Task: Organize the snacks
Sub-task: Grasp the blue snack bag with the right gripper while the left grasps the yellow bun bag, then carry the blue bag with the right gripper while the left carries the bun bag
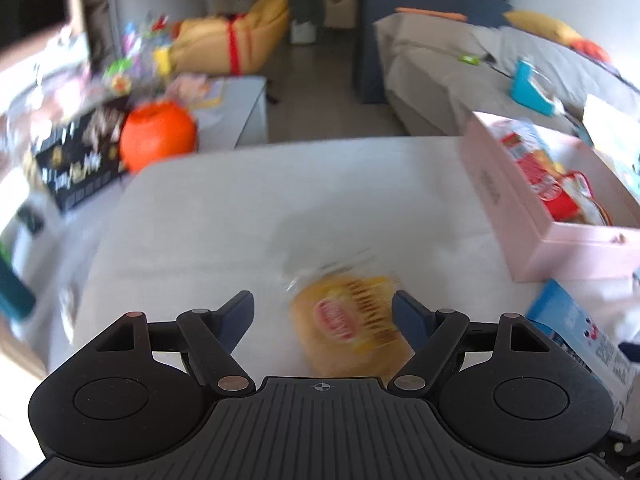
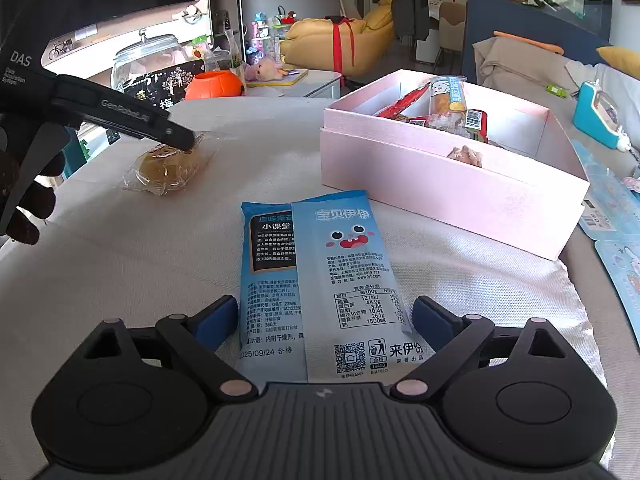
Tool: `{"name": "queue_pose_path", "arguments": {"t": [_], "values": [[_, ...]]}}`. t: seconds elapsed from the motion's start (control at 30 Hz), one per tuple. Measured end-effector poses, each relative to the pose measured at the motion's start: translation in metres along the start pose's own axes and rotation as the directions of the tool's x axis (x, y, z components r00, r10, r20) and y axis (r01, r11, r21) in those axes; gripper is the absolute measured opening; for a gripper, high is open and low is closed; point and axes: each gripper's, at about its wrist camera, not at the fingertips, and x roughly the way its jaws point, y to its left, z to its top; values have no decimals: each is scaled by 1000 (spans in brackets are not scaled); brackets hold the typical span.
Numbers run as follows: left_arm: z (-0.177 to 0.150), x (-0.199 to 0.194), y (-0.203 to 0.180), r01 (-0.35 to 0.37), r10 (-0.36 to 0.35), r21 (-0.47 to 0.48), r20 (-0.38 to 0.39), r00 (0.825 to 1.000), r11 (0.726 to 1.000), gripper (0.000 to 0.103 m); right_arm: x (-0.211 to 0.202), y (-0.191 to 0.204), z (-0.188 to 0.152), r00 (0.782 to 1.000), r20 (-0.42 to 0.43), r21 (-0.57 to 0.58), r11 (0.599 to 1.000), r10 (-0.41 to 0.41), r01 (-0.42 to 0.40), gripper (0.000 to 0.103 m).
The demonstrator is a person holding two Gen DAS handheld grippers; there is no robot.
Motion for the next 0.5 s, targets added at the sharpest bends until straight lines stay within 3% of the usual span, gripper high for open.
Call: {"name": "queue_pose_path", "arguments": {"t": [0.13, 0.23, 0.3, 0.37, 0.5], "values": [[1, 10, 10, 65, -67, -85, -19, 998, 994, 84, 0, 0, 0, 1000, 0, 0, 1000, 0, 0, 95], [1, 20, 4, 95, -98, -84, -35, 995, 992, 83, 0, 0, 0, 1000, -1, 0, 1000, 0, 0, 96], [-1, 24, -4, 106, -108, -61, -44, 993, 993, 80, 1, 0, 0, 1000, -3, -2, 1000, 3, -3, 98], [-5, 19, -13, 113, -113, -16, -25, 993, 994, 68, 3, 1, 0, 1000, -7, -5, 1000, 7, -7, 99], [-20, 1, -25, 209, -208, 42, -16, 978, 977, 59, 6, -1, 2, 999, -24, -11, 999, 32, -32, 103]]}}
